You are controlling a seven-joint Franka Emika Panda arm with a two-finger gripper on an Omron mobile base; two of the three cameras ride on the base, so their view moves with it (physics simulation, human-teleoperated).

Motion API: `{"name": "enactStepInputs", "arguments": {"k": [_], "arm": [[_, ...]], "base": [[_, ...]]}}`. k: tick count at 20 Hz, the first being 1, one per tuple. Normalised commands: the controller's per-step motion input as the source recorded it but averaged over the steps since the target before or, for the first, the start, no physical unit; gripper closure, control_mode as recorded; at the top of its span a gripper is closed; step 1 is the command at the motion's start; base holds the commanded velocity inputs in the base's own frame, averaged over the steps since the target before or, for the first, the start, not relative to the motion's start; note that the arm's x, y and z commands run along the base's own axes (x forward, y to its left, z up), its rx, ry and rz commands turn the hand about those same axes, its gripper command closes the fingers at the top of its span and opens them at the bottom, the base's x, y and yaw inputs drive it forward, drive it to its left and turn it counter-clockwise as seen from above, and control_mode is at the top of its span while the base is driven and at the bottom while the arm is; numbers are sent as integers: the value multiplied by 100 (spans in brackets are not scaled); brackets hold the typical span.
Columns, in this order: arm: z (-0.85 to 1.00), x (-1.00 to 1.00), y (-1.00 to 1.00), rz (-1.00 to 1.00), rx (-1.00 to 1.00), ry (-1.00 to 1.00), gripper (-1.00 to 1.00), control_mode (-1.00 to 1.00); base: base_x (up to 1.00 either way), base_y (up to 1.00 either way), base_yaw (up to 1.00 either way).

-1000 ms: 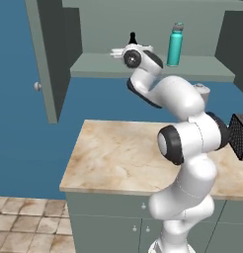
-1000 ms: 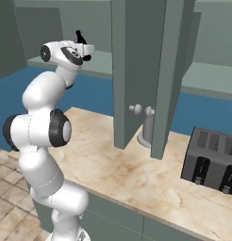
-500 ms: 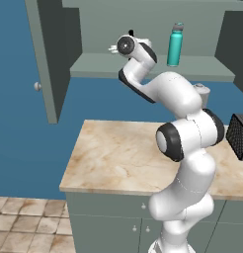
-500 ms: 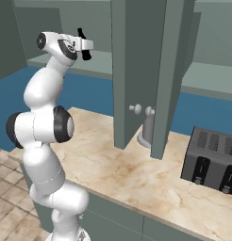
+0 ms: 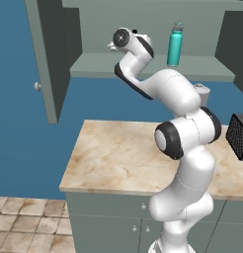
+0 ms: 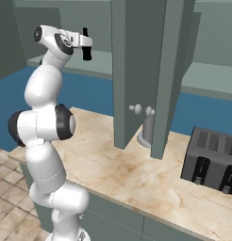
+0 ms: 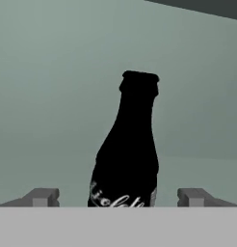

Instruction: Sort all alcoholic drinks to one cabinet, and non-alcoholic drinks to the other.

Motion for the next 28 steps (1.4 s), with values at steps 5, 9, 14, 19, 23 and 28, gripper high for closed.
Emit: {"name": "enactStepInputs", "arguments": {"k": [5, 9, 14, 19, 23, 28], "arm": [[0, -6, 0, -5, 0, 0, -100, -100], [1, -24, 0, -3, 0, 0, -100, -100], [7, -34, 0, -3, 0, 0, -100, -100], [11, -47, -2, 0, 0, -1, -100, -100], [7, -70, -6, 0, 0, 0, -100, -100], [1, -85, -9, 3, 2, 0, -100, -100]], "base": [[0, 0, 0], [0, 0, 0], [0, 0, 0], [0, 0, 0], [0, 0, 0], [0, 0, 0]]}}
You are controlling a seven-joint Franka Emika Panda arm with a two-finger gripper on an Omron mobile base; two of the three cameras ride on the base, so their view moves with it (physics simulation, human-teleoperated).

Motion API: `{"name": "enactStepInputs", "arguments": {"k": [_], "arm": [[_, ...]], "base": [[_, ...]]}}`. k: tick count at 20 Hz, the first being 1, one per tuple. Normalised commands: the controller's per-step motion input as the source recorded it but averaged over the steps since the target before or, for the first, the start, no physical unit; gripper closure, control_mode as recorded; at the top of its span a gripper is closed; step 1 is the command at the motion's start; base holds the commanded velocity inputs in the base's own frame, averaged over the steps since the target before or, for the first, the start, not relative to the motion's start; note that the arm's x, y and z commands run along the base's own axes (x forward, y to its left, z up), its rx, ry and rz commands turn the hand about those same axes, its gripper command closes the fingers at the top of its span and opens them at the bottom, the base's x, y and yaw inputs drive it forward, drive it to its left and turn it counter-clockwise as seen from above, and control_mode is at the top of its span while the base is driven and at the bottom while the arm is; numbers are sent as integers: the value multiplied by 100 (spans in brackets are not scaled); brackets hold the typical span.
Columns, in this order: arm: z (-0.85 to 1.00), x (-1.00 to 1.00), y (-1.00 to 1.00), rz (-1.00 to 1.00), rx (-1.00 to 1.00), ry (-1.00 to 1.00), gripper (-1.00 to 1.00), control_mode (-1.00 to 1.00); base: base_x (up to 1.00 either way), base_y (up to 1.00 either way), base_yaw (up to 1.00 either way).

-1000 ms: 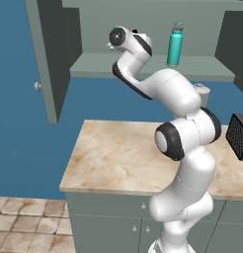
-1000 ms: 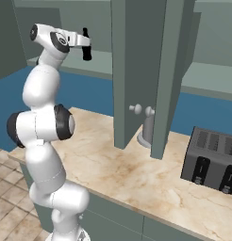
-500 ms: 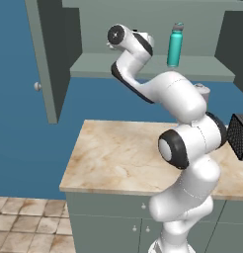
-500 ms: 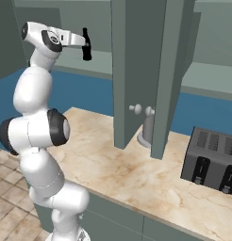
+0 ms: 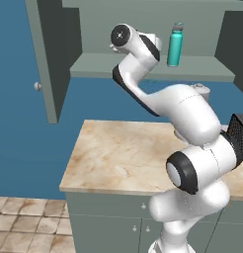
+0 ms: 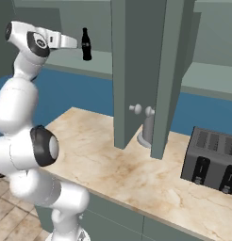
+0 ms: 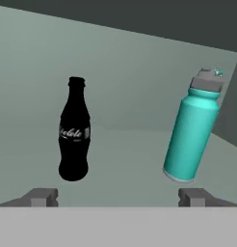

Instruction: Sort all alcoholic drinks to one cabinet, and non-alcoholic drinks to the other.

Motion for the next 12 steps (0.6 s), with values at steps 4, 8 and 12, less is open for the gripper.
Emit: {"name": "enactStepInputs", "arguments": {"k": [4, 8, 12], "arm": [[0, -84, -8, 7, 4, 1, -100, -100], [-3, -76, -11, 8, 6, 1, -100, -100], [0, -78, -13, 10, 6, 0, -100, -100]], "base": [[0, 0, 0], [0, 0, 0], [0, 0, 0]]}}
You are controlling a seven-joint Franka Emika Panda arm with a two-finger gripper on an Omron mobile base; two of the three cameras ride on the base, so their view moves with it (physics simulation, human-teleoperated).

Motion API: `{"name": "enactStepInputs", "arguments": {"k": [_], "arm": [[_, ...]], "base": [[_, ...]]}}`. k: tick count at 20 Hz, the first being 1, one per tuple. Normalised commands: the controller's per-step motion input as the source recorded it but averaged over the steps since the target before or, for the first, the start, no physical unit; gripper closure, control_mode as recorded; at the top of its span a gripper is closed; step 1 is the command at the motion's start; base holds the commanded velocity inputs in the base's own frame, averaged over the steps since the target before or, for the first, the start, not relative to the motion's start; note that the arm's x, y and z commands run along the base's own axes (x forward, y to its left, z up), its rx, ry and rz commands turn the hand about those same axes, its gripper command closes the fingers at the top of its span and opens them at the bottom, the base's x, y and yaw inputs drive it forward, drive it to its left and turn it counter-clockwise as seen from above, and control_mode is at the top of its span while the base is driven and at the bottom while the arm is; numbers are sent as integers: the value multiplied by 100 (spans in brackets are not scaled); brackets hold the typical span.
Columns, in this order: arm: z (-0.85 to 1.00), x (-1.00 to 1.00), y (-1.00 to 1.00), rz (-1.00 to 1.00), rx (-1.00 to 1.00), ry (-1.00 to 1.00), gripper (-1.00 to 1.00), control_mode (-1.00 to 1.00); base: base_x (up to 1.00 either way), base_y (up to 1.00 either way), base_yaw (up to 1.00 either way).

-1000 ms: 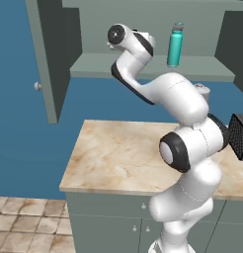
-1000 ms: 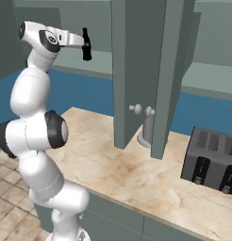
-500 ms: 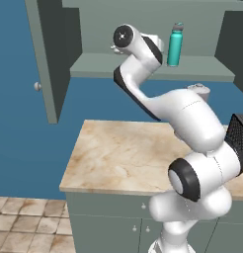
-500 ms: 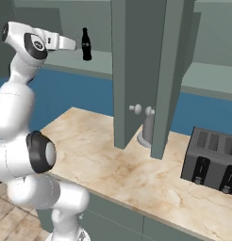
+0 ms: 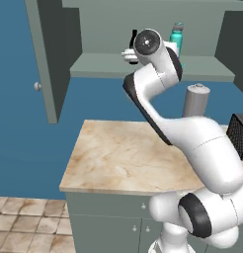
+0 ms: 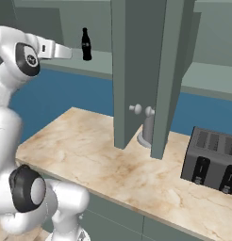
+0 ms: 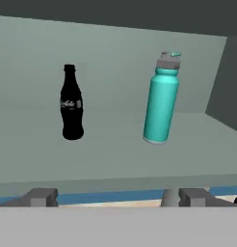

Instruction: Sort all alcoholic drinks to one cabinet, and non-alcoholic drinks to the other.

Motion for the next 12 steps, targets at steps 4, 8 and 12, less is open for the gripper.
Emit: {"name": "enactStepInputs", "arguments": {"k": [4, 8, 12], "arm": [[-2, -71, -7, 9, 4, 0, -100, -100], [-3, -65, -3, 9, 4, 0, -100, -100], [-3, -54, -1, 7, 3, 1, -100, -100]], "base": [[0, 0, 0], [0, 0, 0], [0, 0, 0]]}}
